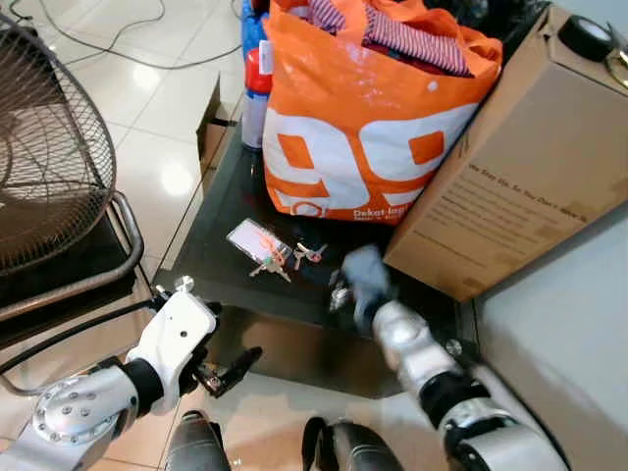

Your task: Hang keys on a hook

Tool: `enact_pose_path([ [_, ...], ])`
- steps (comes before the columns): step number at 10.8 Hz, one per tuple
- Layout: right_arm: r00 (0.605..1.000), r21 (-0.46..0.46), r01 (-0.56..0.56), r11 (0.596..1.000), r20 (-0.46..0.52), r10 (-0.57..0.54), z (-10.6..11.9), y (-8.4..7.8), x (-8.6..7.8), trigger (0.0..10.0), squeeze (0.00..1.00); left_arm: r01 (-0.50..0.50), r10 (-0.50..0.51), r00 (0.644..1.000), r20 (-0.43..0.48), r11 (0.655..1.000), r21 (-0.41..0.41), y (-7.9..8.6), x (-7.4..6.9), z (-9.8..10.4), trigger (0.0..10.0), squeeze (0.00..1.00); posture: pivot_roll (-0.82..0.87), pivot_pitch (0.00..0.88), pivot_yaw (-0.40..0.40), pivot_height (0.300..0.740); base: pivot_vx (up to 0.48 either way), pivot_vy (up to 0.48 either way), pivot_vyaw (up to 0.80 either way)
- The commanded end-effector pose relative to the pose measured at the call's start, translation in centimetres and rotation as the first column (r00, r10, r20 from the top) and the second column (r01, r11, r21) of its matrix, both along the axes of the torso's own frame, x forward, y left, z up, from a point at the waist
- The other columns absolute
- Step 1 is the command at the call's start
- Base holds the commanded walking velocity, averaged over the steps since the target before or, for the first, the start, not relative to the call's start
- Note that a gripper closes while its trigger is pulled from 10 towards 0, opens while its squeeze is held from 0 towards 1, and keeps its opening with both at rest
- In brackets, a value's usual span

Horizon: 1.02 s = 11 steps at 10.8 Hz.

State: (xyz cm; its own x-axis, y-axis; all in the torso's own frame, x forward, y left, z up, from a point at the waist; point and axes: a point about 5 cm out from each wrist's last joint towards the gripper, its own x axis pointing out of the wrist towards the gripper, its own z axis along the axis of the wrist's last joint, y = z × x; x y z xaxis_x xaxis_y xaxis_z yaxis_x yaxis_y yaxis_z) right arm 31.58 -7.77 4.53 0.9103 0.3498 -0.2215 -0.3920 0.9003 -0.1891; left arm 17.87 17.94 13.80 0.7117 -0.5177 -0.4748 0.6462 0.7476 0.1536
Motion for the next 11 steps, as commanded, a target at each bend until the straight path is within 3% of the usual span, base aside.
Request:
enact_pose_path([
  [1,0.998,-0.037,-0.007,0.999,0.065,0.009,-0.3,-0.5,-0.9,0.0,0.0,0.015,-0.015,1.0,0.0,1.0,-0.009,-0.6,-0.2,-0.1,10.0,0.09,0.07,0.17,-0.197,0.74,0.0,0.0,0.0],
  [2,0.999,-0.052,-0.014,0.999,0.037,0.016,-0.9,-0.4,-1.3,0.0,0.0,0.016,-0.016,1.0,0.001,1.0,-0.012,-0.7,-0.1,-0.1,10.0,0.09,0.07,0.17,-0.196,0.74,0.0,0.0,0.0],
  [3,0.998,-0.068,-0.03,0.997,-0.053,0.026,-2.1,-0.1,-1.9,0.0,0.0,0.018,-0.018,1.0,0.001,1.0,-0.013,-0.7,-0.1,-0.1,10.0,0.09,0.07,0.172,-0.194,0.74,0.0,0.0,0.0],
  [4,0.939,0.141,0.129,0.982,-0.335,-0.076,-4.1,0.3,-2.5,10.0,1.0,0.02,-0.02,1.0,0.0,1.0,-0.012,-0.7,-0.1,0.0,10.0,0.09,0.08,0.174,-0.191,0.74,0.0,0.0,0.0],
  [6,0.895,0.264,0.275,0.924,-0.422,-0.146,-3.9,0.6,-2.1,10.0,1.0,0.022,-0.022,1.0,-0.003,1.0,-0.009,-0.7,-0.2,0.0,10.0,0.09,0.08,0.178,-0.192,0.74,0.0,0.0,0.0],
  [8,0.894,0.254,0.282,0.925,-0.418,-0.158,-3.6,0.8,-1.7,10.0,1.0,0.023,-0.023,1.0,-0.005,1.0,-0.01,-0.8,-0.3,0.0,10.0,0.09,0.08,0.178,-0.194,0.74,0.0,0.0,0.0],
  [11,0.898,0.162,0.305,0.939,-0.376,-0.227,-3.2,1.3,-1.2,10.0,1.0,0.024,-0.024,1.0,-0.006,1.0,-0.012,-0.8,-0.4,0.0,10.0,0.09,0.08,0.18,-0.196,0.74,0.0,0.0,0.0],
])
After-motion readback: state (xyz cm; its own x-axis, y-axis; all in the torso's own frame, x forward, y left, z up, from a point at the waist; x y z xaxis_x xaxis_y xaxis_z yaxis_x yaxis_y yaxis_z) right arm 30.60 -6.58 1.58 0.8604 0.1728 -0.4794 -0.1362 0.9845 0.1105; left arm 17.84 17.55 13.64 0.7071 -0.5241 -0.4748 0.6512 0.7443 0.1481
